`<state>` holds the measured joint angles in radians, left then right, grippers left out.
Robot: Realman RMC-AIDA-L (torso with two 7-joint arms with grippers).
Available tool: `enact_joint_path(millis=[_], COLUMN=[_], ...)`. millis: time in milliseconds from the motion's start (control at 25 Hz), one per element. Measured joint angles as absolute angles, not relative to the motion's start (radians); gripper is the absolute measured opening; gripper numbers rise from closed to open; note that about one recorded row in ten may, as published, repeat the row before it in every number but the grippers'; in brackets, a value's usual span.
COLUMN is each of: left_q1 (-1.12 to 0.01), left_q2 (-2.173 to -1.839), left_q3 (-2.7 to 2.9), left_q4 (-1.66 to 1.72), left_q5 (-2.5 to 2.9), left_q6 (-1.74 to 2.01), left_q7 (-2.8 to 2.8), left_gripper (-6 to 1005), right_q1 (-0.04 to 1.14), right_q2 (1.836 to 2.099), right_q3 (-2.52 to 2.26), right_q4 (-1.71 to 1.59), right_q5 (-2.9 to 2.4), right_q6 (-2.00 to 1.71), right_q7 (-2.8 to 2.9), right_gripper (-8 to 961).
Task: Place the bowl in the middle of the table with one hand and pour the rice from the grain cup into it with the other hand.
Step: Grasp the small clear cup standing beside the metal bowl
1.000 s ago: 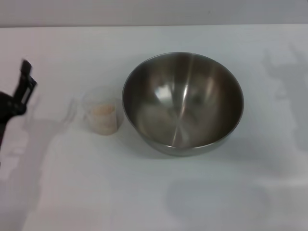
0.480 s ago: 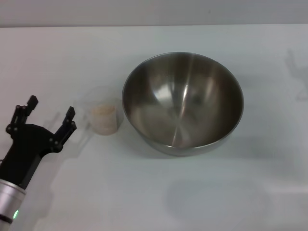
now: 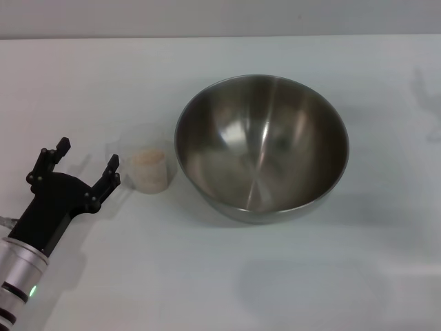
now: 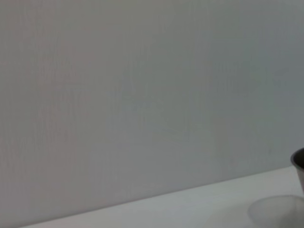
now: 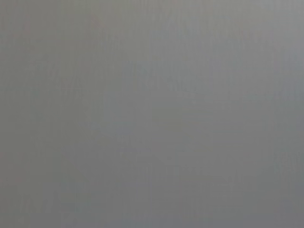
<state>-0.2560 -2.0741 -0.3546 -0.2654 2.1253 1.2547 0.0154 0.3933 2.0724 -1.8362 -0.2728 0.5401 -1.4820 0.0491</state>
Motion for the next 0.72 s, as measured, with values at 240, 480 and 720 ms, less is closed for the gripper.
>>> enact_joint_path(millis=[240, 480, 720], left_q1=[-0.275, -0.296, -0.308], left_q2=[-2.073, -2.074, -2.075], left_q3=[-0.368, -0.400, -0.444], left_q4=[-0.254, -0.245, -0.248], left_q5=[2.125, 2.123, 2.123], left_q6=[1.217, 1.182, 1.149], left_q7=[0.015, 0.015, 0.015], left_gripper=[852, 845, 838], right_q1=[0.393, 0.394, 0.406], right_q2=[2.073, 2.075, 2.075], right_q3=[-1.832, -1.831, -1.831], right_q4=[-0.272, -0.272, -0.267], right_q5=[0.540, 0.538, 0.539], right_q6=[-1.485, -1.482, -1.480], right_q7=[0.049, 0.049, 0.049], right_gripper=[762, 762, 762])
